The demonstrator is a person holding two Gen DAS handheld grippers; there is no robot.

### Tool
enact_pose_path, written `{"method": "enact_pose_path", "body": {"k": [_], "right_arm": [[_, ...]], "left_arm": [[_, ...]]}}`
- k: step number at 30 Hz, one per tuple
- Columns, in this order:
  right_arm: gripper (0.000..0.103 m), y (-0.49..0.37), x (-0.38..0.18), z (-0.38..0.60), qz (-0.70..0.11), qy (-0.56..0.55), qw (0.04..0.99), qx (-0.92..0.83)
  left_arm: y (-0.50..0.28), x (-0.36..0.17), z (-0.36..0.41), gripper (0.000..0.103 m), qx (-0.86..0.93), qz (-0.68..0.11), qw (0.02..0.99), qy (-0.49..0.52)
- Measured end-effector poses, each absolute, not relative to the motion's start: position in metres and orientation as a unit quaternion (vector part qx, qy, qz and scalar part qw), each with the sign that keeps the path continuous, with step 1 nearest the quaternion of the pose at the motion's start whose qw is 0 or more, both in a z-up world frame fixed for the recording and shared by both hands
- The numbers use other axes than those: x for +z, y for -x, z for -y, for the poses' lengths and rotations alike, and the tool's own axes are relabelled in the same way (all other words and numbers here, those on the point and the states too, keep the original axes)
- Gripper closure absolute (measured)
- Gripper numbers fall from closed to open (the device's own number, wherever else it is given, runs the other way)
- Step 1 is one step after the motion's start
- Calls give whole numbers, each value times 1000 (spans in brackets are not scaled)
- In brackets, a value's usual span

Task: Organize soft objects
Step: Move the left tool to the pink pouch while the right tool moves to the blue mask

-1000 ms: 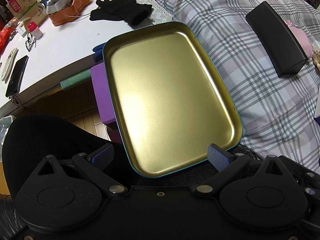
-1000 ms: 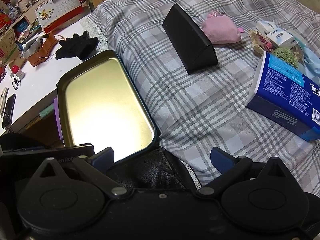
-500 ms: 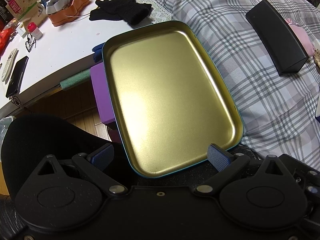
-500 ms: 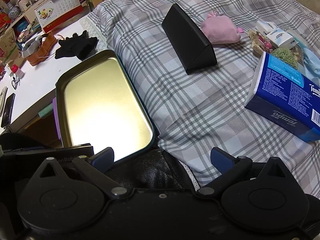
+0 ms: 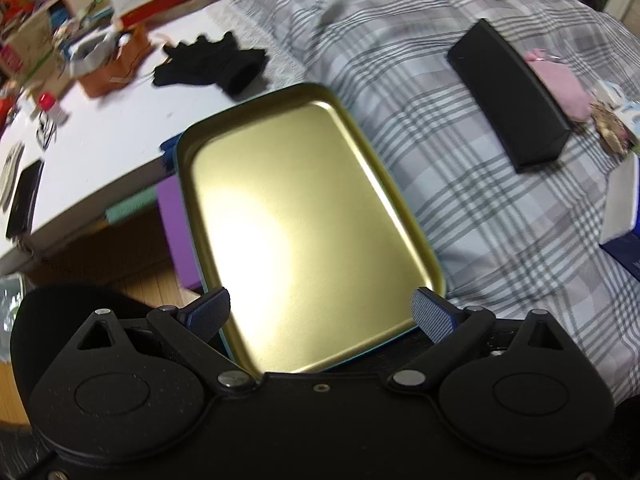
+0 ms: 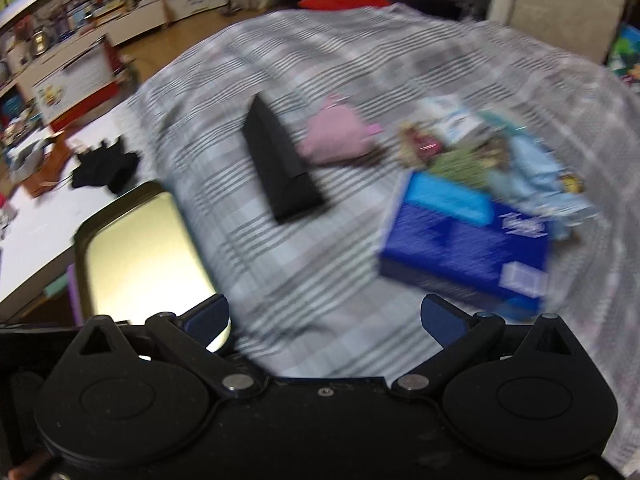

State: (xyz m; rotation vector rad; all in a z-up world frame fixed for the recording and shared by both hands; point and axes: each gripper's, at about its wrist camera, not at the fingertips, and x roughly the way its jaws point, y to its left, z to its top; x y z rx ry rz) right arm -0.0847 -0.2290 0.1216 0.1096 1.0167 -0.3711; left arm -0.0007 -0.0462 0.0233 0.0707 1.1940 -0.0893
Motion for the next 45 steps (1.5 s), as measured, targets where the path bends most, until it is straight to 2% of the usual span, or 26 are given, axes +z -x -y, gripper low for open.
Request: {"method": "enact_pose_path", "body": {"k": [8,19,23,31,45], "right_arm": [[0,119,150,310,-448,-68,844,-288],[1,182,137,430,-432,-227,788,-375],[6,175,123,460,-435,-270,776,-369],[1,132,118,488,-374,-324,791,-361],[1,77,102,501,-400,-303,786,-361]], "left_arm": [[1,32,80,9,-85,-553,827,-62],[-5,41,143,8,-158,-542,818,-111],[-14,47,163,8,-167,-535,820,-119],[-45,58,199,8,-193,-530,817,-121],[-126,58,274,9,-209,-529,814,-118]]}}
